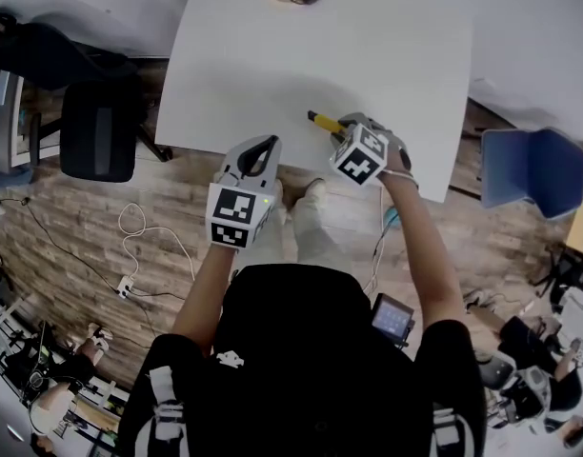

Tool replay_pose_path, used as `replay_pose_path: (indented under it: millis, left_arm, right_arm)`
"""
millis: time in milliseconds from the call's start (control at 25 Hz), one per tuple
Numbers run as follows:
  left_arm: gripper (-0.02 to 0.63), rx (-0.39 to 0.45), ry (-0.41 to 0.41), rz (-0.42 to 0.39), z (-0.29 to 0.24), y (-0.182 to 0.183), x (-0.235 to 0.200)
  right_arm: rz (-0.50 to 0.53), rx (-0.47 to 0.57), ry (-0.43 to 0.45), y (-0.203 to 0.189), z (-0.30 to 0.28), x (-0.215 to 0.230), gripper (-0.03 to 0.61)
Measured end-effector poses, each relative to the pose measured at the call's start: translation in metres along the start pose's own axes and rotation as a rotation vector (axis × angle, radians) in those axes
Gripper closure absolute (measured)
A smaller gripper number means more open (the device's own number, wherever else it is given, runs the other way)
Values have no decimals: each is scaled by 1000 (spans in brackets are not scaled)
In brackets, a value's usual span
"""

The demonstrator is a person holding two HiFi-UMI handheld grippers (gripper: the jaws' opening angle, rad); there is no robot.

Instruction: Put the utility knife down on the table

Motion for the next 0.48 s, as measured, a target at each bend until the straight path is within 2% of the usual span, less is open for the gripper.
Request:
replay_pose_path:
  millis: [480]
  left_arm:
    - [598,-17,-6,10,-1,-10,0]
  right_arm:
    - [46,-71,18,-12,-19,-7,442]
Point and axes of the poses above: the fingertips, and each gripper's own axes: z backward along the fingers, x to its right, y out of its top, the point moved 2 cm from there along z, backward along the fingers, and after that the axes turned 3 degrees about -y, right-handed, at the moved point
